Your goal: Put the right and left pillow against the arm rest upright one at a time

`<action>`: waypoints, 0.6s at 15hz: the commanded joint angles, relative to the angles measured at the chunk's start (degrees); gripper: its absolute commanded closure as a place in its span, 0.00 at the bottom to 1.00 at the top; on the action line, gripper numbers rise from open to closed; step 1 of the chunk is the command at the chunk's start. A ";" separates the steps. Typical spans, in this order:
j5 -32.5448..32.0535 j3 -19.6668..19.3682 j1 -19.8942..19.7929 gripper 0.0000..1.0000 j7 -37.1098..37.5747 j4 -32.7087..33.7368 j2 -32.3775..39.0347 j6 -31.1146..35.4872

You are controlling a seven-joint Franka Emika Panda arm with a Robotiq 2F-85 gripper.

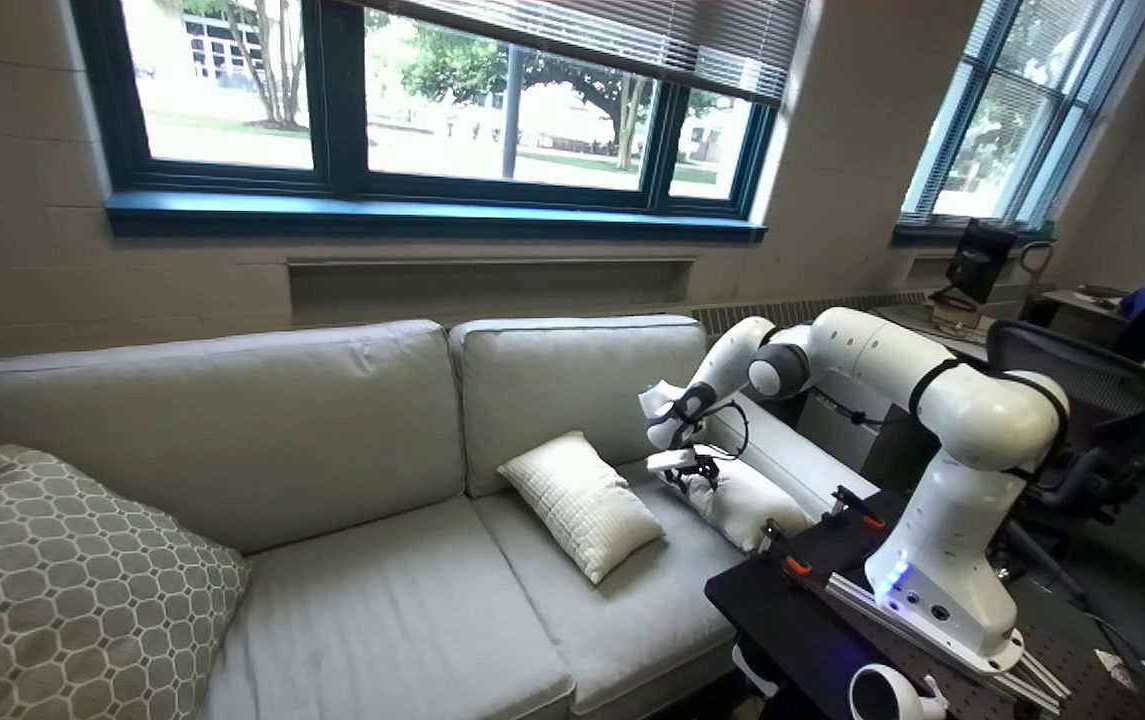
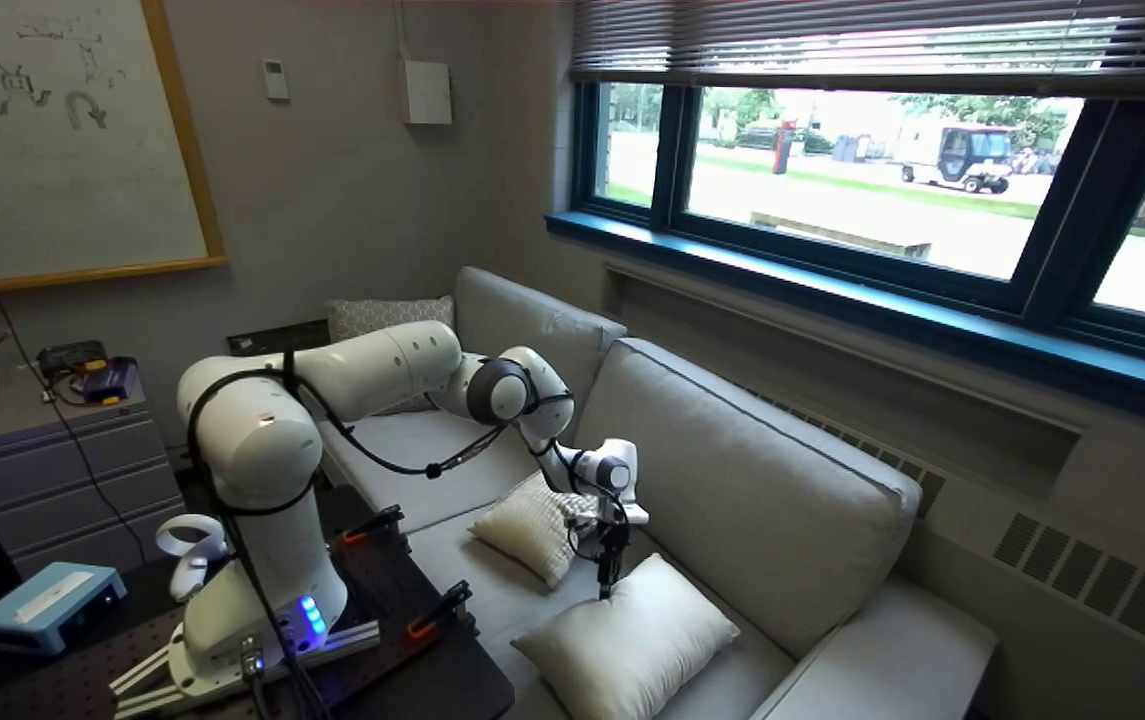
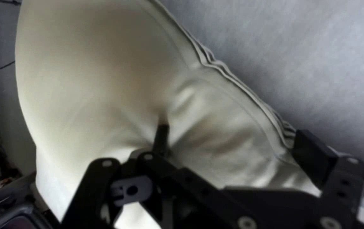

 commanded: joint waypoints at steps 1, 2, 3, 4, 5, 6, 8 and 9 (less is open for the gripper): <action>-12.05 -0.82 1.00 0.00 9.36 -1.29 -0.01 1.77; -15.52 -0.47 1.01 0.00 11.56 -1.33 -0.03 1.26; -18.42 0.04 0.78 0.00 13.38 -1.25 -0.04 0.64; -20.93 0.52 0.57 0.10 14.96 -1.13 -0.04 -0.30; -23.33 0.81 0.41 0.27 16.57 -1.05 -0.04 -1.18; -25.36 1.18 0.08 0.33 18.02 -0.92 -0.04 -1.97; -28.60 1.85 -0.90 0.50 20.62 -0.51 -0.07 -3.35; -29.82 2.20 -1.42 0.57 21.67 -0.32 -0.11 -3.85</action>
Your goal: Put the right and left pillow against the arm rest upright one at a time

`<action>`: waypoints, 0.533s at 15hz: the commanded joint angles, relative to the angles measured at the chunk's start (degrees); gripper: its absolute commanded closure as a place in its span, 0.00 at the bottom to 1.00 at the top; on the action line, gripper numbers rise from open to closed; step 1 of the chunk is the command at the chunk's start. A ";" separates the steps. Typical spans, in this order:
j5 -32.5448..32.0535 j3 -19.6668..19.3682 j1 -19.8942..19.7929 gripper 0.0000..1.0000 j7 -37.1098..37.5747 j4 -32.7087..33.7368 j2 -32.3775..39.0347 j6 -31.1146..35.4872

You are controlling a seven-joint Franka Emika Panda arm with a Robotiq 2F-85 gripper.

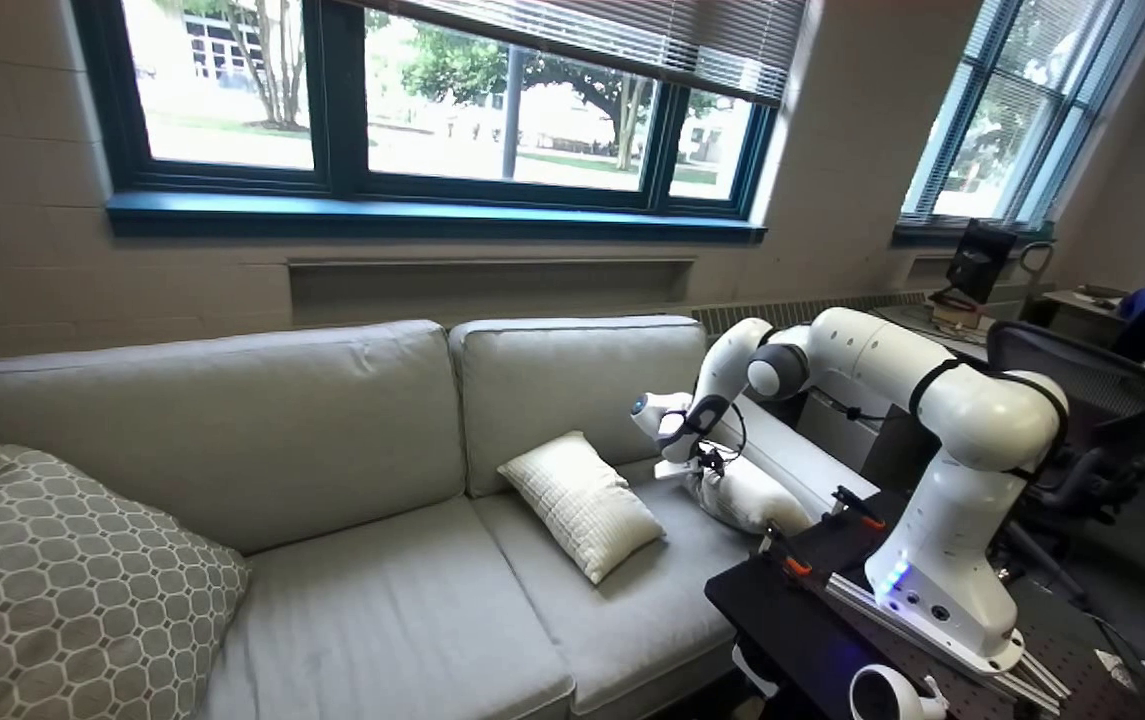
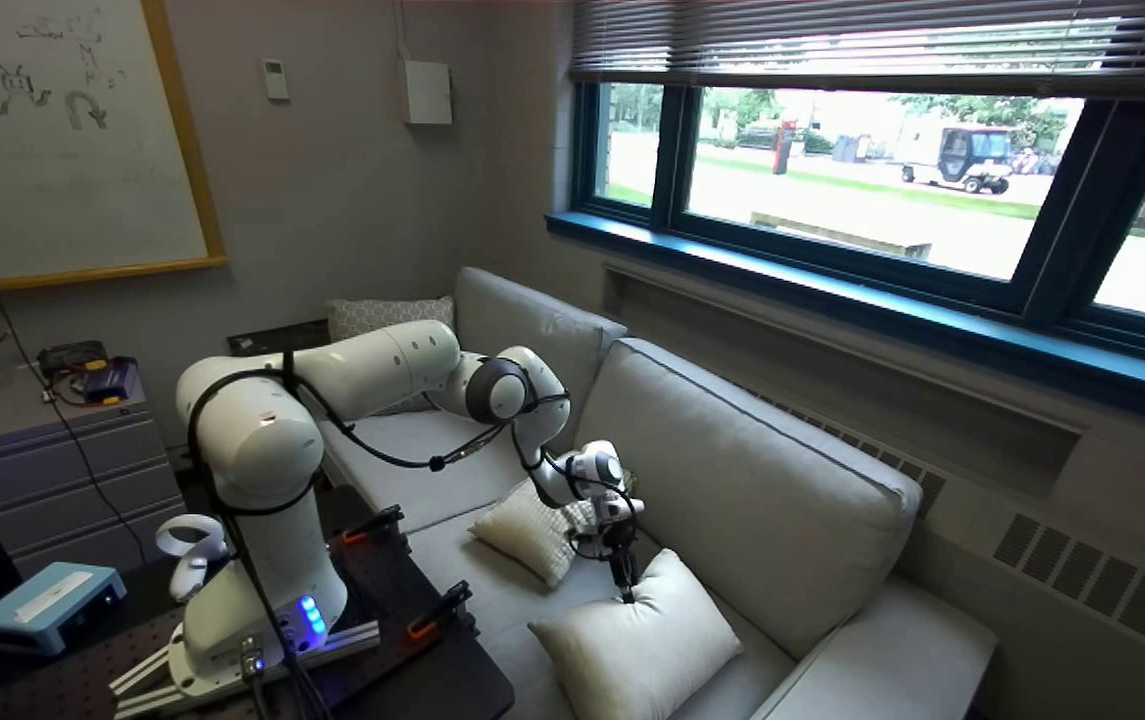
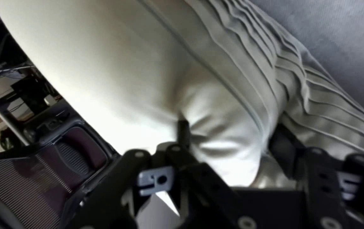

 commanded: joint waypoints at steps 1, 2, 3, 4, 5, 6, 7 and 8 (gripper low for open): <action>-5.74 1.58 -2.76 0.63 4.58 0.88 -0.07 -1.96; -6.62 1.96 -3.44 0.72 5.51 1.04 -0.20 -2.12; -7.25 2.25 -4.25 0.78 6.43 1.22 -0.38 -1.88; -7.69 2.60 -5.20 0.87 7.13 1.42 -0.57 -1.71; -8.11 2.86 -6.05 0.93 7.89 1.52 -0.77 -1.42; -8.13 2.91 -7.01 0.98 8.68 1.67 -0.97 -0.88; -8.23 2.94 -7.91 1.00 9.42 1.71 -1.21 -0.45; -8.37 2.57 -8.86 1.00 10.52 1.68 -1.48 0.25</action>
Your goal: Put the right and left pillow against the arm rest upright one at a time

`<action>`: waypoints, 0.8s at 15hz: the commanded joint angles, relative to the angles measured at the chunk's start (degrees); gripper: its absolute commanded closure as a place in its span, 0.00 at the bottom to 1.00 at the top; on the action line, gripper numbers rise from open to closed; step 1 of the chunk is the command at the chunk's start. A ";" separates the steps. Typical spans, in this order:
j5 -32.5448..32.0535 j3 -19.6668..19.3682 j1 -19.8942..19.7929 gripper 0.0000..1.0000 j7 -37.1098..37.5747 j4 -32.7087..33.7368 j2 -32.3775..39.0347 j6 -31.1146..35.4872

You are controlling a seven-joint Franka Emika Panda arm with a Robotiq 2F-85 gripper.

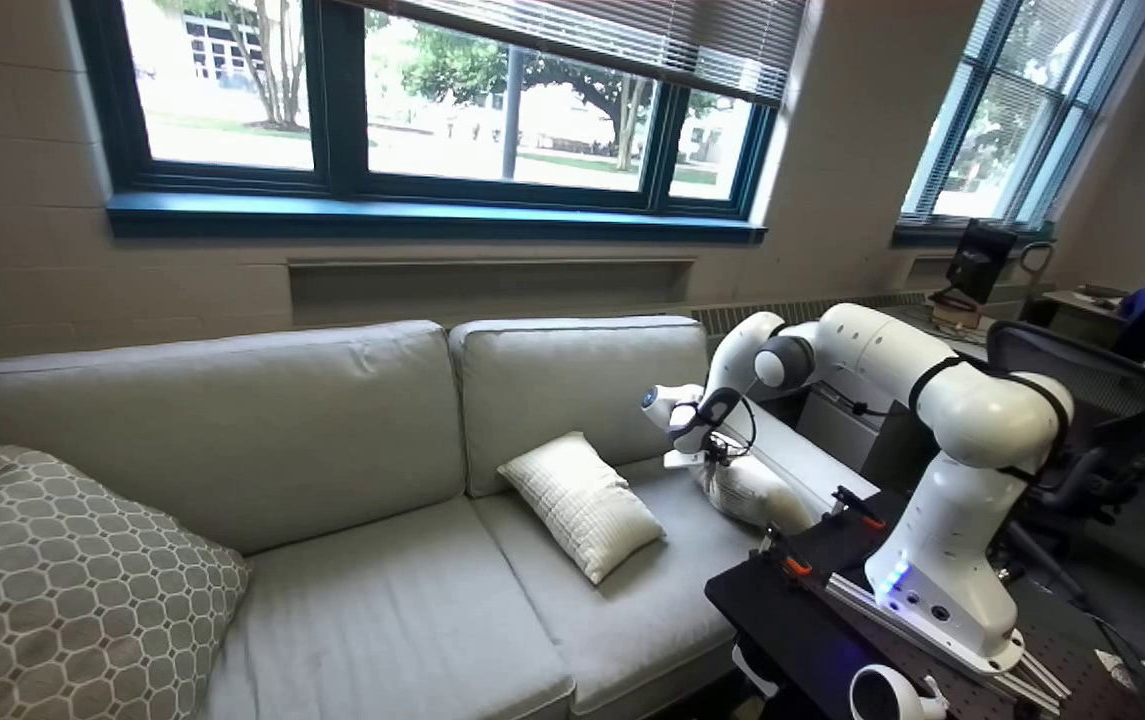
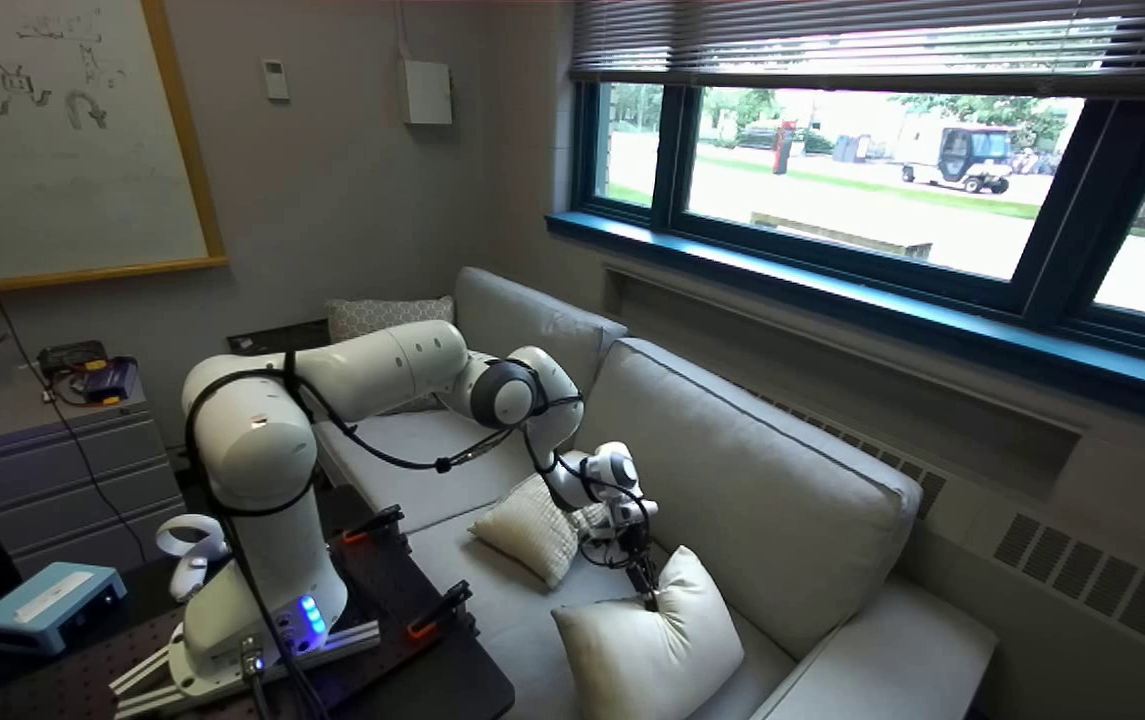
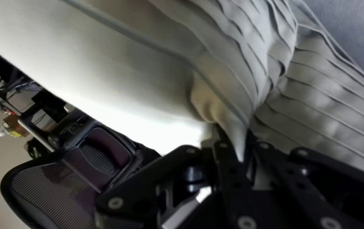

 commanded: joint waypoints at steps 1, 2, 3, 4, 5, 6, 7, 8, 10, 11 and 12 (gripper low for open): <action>-2.27 0.56 -4.67 0.98 4.04 1.22 -0.21 2.09; -2.26 0.13 -5.79 0.97 5.53 1.40 -0.43 3.20; 2.74 -2.99 -5.29 0.99 4.70 4.50 1.60 5.06; 4.37 -2.96 -6.67 0.98 4.79 5.90 1.98 6.45; 7.55 -1.80 -8.58 0.98 1.46 6.19 0.94 7.91; 7.37 0.45 -10.42 0.98 1.08 6.00 -0.21 8.64; 8.69 1.30 -10.99 0.98 0.24 4.97 -1.68 10.12; 9.37 2.54 -11.21 0.98 -0.23 2.95 -3.93 11.68; 10.45 5.05 -11.70 0.98 -0.64 -0.81 -7.86 15.28; 10.57 6.31 -11.51 0.98 -0.34 -3.35 -10.27 17.46; 10.42 7.47 -11.39 0.98 0.08 -5.71 -12.31 20.21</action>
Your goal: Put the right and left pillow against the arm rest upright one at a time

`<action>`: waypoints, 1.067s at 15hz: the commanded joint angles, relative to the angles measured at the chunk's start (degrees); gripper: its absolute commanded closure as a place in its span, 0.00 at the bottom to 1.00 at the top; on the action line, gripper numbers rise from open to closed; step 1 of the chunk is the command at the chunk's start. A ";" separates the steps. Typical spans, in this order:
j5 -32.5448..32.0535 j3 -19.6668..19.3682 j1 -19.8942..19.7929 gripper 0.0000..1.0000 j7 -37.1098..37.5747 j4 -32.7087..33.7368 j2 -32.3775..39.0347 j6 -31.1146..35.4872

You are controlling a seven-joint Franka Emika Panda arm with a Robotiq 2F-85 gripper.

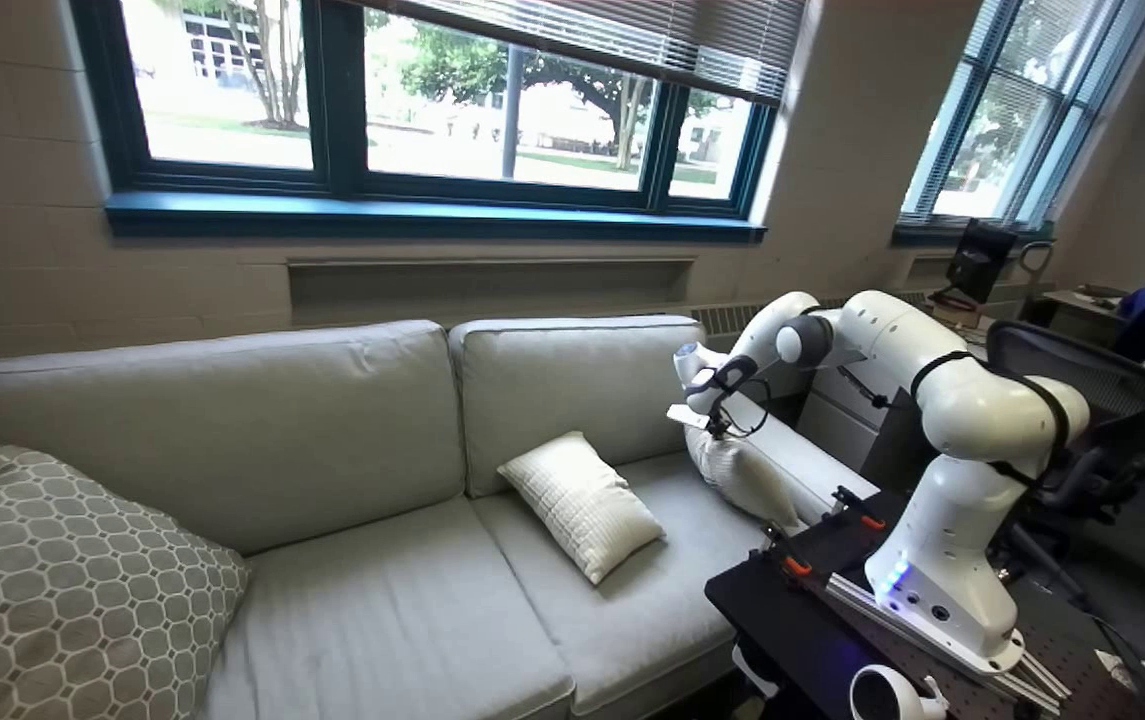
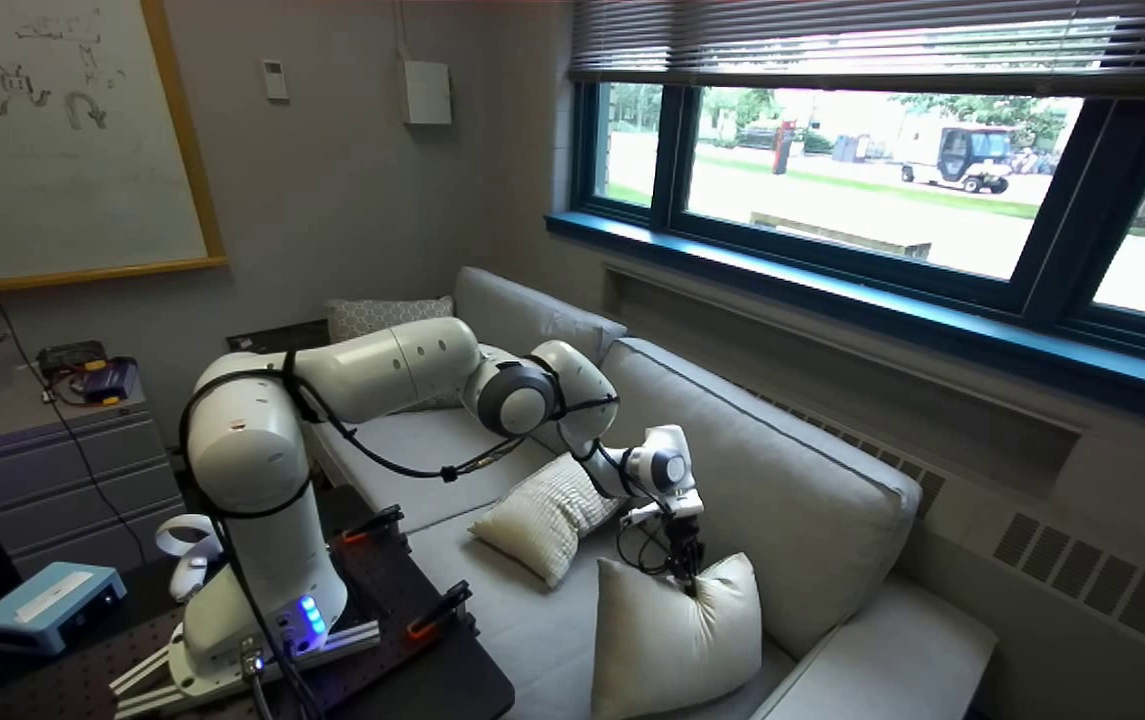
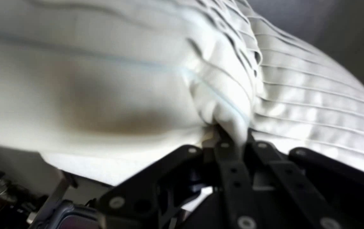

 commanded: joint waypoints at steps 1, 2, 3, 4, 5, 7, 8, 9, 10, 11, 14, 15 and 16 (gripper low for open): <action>0.34 4.62 -0.14 0.98 -0.13 -10.83 -9.20 9.80; -0.25 5.58 -0.21 0.98 -0.12 -13.68 -11.20 13.56; -0.77 6.43 -0.57 0.98 -0.47 -16.67 -13.15 17.64; -1.00 7.44 -1.29 0.98 -1.28 -19.06 -14.57 21.60; -1.13 8.51 -2.41 0.98 -2.56 -21.67 -15.98 25.50; -0.96 11.17 -5.60 0.98 -6.92 -26.17 -17.82 32.01; 6.42 9.66 -5.11 0.98 -14.13 -28.44 -18.23 36.06; 1.23 15.52 -10.81 0.98 -14.99 -29.66 -18.35 36.93; 2.07 17.96 -14.22 0.98 -20.19 -31.07 -18.19 38.71; 1.81 21.62 -18.43 0.98 -24.53 -32.34 -17.89 39.20; 0.60 31.84 -31.05 0.98 -37.58 -35.84 -16.11 37.75; 0.52 35.27 -35.33 0.99 -42.07 -36.41 -15.18 36.12; 0.54 38.86 -40.04 0.98 -46.96 -37.37 -14.46 33.94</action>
